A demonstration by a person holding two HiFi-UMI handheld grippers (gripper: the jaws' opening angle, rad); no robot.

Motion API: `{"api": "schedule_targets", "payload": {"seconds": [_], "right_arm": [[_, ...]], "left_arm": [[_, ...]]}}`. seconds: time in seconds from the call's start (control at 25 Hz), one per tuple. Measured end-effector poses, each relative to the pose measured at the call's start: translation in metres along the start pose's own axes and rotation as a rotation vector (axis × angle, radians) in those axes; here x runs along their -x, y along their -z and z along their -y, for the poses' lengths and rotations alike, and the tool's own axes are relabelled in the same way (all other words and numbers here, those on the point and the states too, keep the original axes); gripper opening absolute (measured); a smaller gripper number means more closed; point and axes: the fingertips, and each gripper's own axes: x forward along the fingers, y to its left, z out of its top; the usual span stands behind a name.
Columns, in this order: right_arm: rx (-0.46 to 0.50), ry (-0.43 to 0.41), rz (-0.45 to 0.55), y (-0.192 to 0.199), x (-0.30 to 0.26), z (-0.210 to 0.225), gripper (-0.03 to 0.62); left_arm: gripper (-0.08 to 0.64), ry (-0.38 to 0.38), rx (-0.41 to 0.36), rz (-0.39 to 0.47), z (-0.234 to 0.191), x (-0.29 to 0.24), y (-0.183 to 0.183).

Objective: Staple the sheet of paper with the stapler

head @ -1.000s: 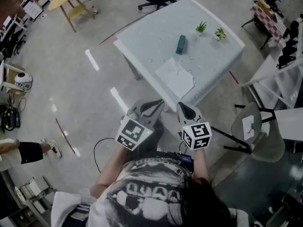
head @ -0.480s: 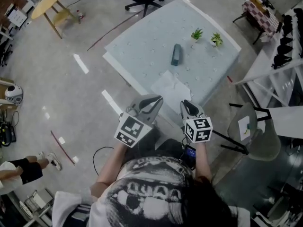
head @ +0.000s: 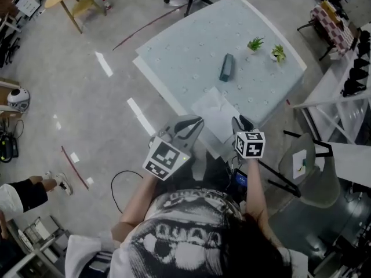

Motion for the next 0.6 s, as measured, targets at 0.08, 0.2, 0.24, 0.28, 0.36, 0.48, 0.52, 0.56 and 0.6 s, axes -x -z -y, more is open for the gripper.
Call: {"api": "schedule_targets", "payload": {"seconds": [0.08, 0.2, 0.24, 0.28, 0.36, 0.48, 0.52, 0.56, 0.6], "right_arm": [[0.029, -0.008, -0.036, 0.003, -0.015, 0.010, 0.126], [0.060, -0.028, -0.095, 0.013, -0.034, 0.026, 0.135], [0.069, -0.038, -0.116, 0.018, -0.039, 0.031, 0.138], [0.079, -0.055, -0.138, 0.022, -0.042, 0.035, 0.141], [0.105, -0.107, -0.184, 0.029, -0.048, 0.038, 0.144], [0.153, -0.158, -0.209, 0.032, -0.052, 0.037, 0.094], [0.168, -0.164, -0.206, 0.032, -0.052, 0.039, 0.065], [0.179, -0.175, -0.205, 0.032, -0.052, 0.041, 0.050], [0.186, -0.193, -0.207, 0.032, -0.052, 0.043, 0.044]], "left_arm": [[0.011, -0.034, 0.009, -0.009, -0.005, -0.002, 0.002], [0.009, -0.098, 0.024, -0.025, -0.012, -0.008, 0.005], [0.009, -0.123, 0.033, -0.027, -0.014, -0.010, 0.005], [0.011, -0.148, 0.045, -0.029, -0.014, -0.013, 0.003], [0.011, -0.200, 0.070, -0.036, -0.015, -0.017, 0.001], [0.009, -0.268, 0.082, -0.059, -0.015, -0.024, -0.002], [0.011, -0.285, 0.084, -0.062, -0.016, -0.028, -0.003], [0.009, -0.300, 0.090, -0.061, -0.016, -0.033, -0.006], [0.009, -0.315, 0.097, -0.059, -0.015, -0.038, -0.008]]}}
